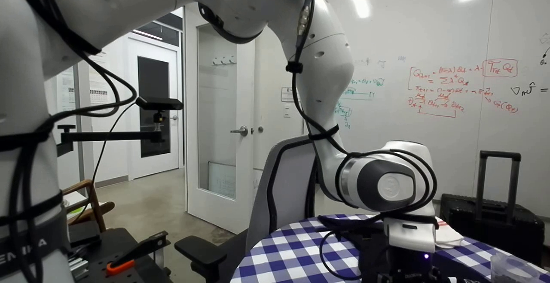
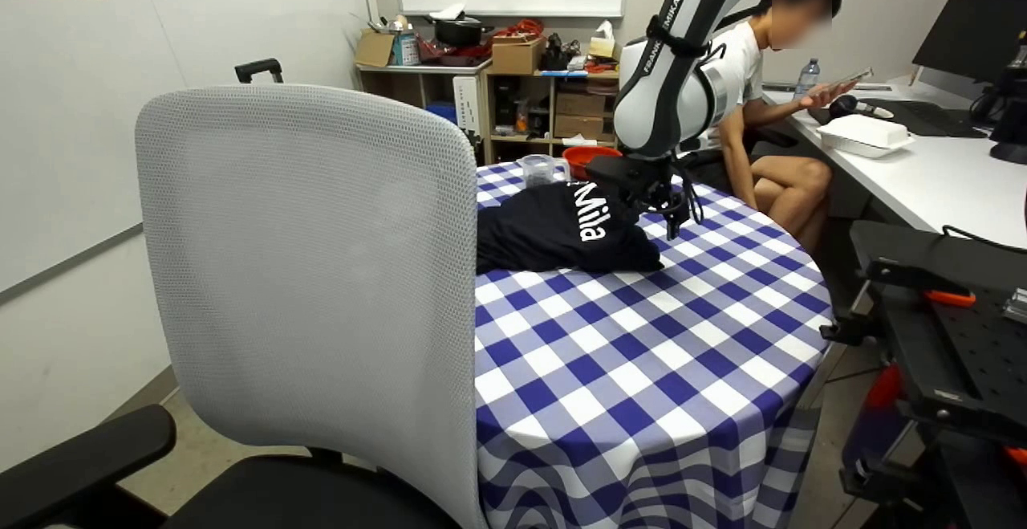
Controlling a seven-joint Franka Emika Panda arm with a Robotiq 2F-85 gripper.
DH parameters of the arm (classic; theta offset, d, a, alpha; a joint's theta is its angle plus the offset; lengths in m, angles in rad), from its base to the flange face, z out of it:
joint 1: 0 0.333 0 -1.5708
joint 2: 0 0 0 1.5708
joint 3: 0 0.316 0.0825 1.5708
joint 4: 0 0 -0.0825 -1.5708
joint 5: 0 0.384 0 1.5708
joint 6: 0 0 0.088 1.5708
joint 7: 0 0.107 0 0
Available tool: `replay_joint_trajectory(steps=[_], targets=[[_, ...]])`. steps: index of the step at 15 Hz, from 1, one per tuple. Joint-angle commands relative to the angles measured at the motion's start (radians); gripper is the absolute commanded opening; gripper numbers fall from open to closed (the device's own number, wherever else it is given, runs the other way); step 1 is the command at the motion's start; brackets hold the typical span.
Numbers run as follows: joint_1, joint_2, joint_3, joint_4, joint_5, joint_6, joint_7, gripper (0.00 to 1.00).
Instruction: Hang the black shirt on the back of the chair
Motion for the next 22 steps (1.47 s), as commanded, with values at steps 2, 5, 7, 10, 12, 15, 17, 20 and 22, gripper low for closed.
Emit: replay_joint_trajectory(steps=[2, 5, 7, 10, 12, 15, 17, 20, 22], targets=[[-0.075, 0.031, 0.094, 0.11, 0.056, -0.03, -0.13, 1.0], [-0.093, 0.044, 0.12, 0.141, 0.077, -0.049, -0.182, 0.68], [-0.099, 0.058, 0.127, 0.154, 0.091, -0.065, -0.21, 0.53], [-0.101, 0.074, 0.124, 0.159, 0.108, -0.087, -0.231, 0.69], [-0.103, 0.087, 0.122, 0.158, 0.118, -0.095, -0.243, 0.79], [-0.103, 0.106, 0.114, 0.16, 0.124, -0.111, -0.243, 1.0], [-0.105, 0.112, 0.113, 0.162, 0.127, -0.119, -0.241, 0.64], [-0.1, 0.107, 0.106, 0.164, 0.127, -0.119, -0.235, 0.58], [-0.095, 0.101, 0.099, 0.166, 0.126, -0.119, -0.227, 0.44]])
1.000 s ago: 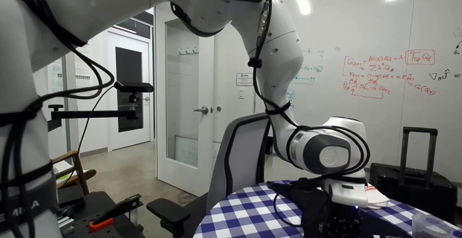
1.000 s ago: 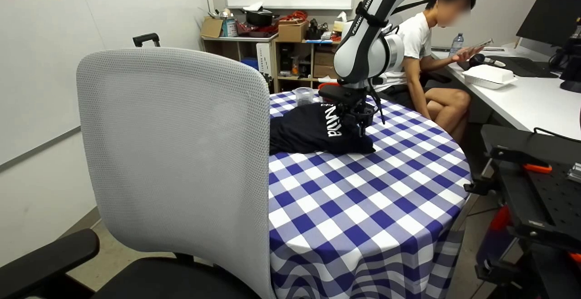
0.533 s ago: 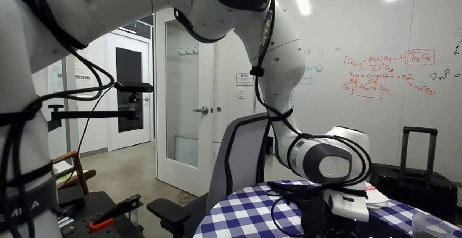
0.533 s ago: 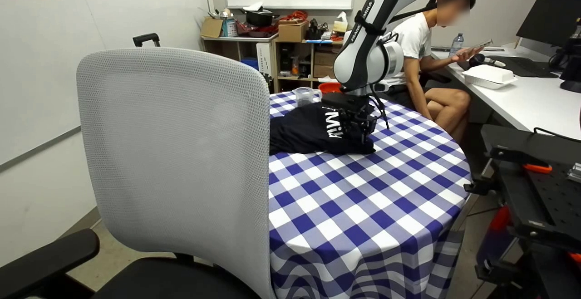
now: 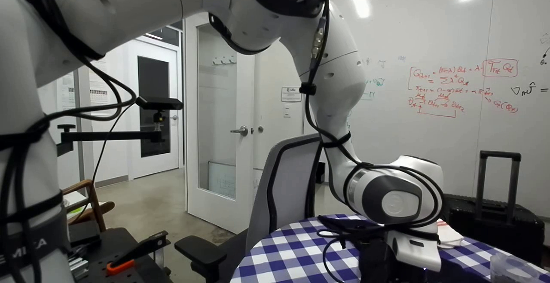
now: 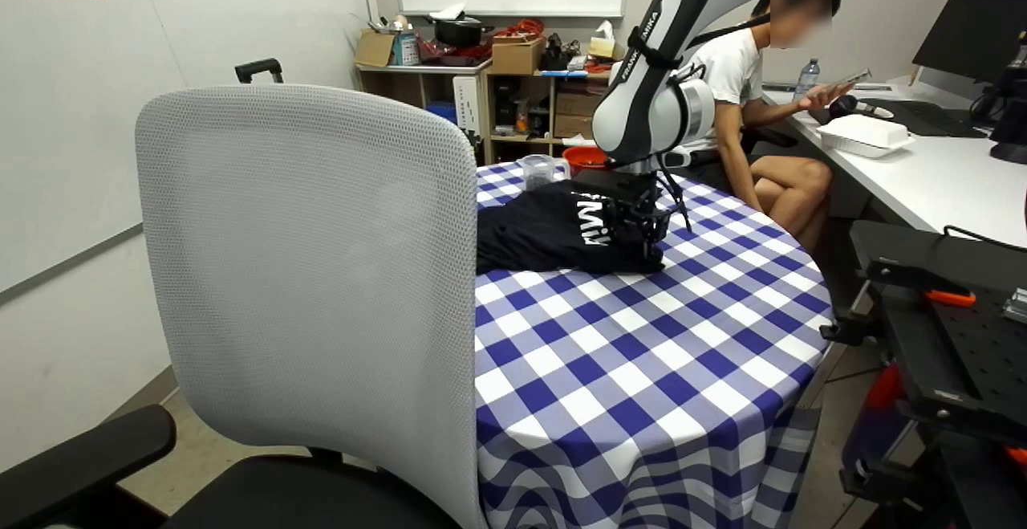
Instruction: Hang the black shirt on the back of the chair
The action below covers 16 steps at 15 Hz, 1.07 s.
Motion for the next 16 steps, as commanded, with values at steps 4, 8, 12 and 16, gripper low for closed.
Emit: replay_joint_trajectory(steps=[4, 8, 12, 16], targets=[[0.011, -0.029, -0.022, 0.017, 0.038, -0.031, -0.017, 0.14], [0.031, -0.116, -0.041, 0.01, 0.03, -0.055, -0.007, 0.0], [0.076, -0.239, -0.068, 0.032, -0.003, -0.121, 0.01, 0.02], [0.16, -0.338, -0.102, 0.09, -0.069, -0.207, 0.061, 0.02]])
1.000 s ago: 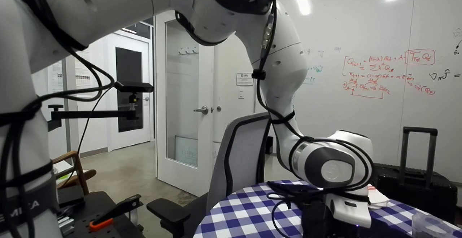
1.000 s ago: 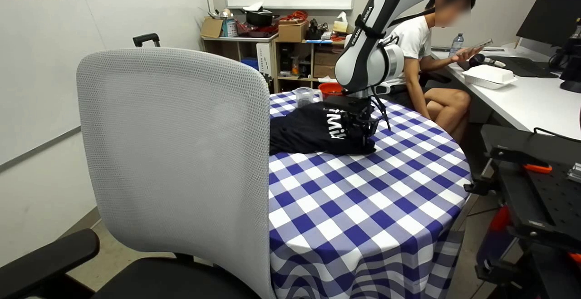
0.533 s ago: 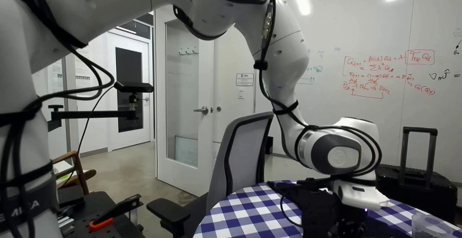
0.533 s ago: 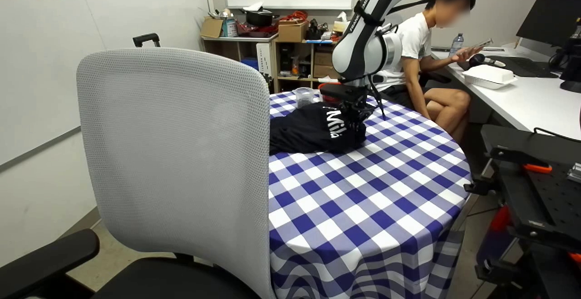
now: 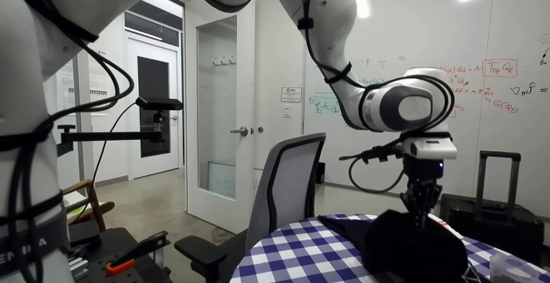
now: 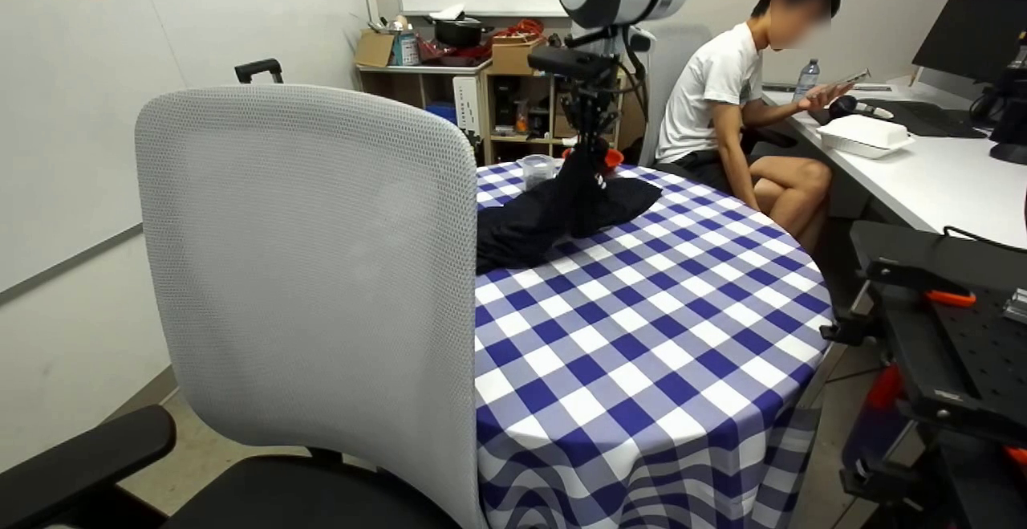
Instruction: Hang the black shirt on the back of the chair
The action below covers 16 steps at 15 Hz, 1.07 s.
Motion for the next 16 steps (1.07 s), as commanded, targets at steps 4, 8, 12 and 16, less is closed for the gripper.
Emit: replay_joint_trajectory(steps=[4, 8, 12, 16], targets=[[0.111, -0.13, -0.023, 0.141, -0.12, -0.211, 0.107, 0.03], [0.154, -0.163, -0.015, 0.279, -0.187, -0.292, 0.198, 0.02], [0.195, -0.198, 0.009, 0.395, -0.237, -0.326, 0.279, 0.02], [0.269, -0.217, 0.046, 0.481, -0.324, -0.371, 0.33, 0.02]])
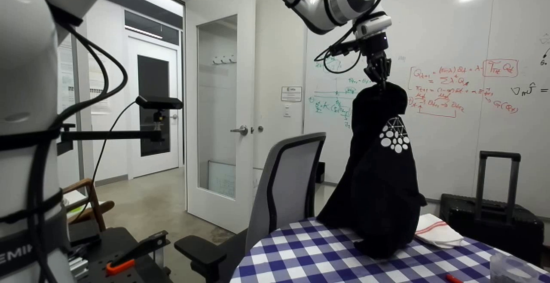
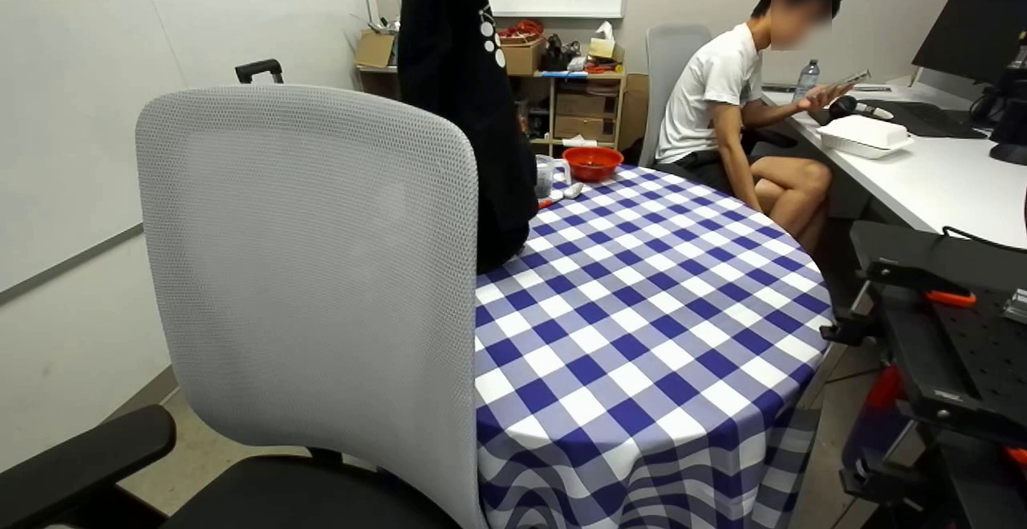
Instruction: Hang the black shirt on the back of the chair
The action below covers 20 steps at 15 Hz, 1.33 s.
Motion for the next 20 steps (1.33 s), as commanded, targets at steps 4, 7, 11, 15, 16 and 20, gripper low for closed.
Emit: replay_joint_trajectory(steps=[4, 7, 11, 15, 16, 20], targets=[[0.142, -0.003, 0.048, 0.153, -0.126, -0.116, 0.086, 0.02], [0.229, -0.039, 0.082, 0.174, -0.153, -0.143, 0.06, 0.02], [0.353, -0.053, 0.129, 0.195, -0.194, -0.186, 0.038, 0.02], [0.448, -0.017, 0.196, 0.098, -0.197, -0.177, -0.008, 0.02], [0.467, 0.003, 0.202, 0.077, -0.213, -0.17, -0.021, 0.05], [0.508, 0.103, 0.217, 0.014, -0.259, -0.193, -0.092, 0.48]])
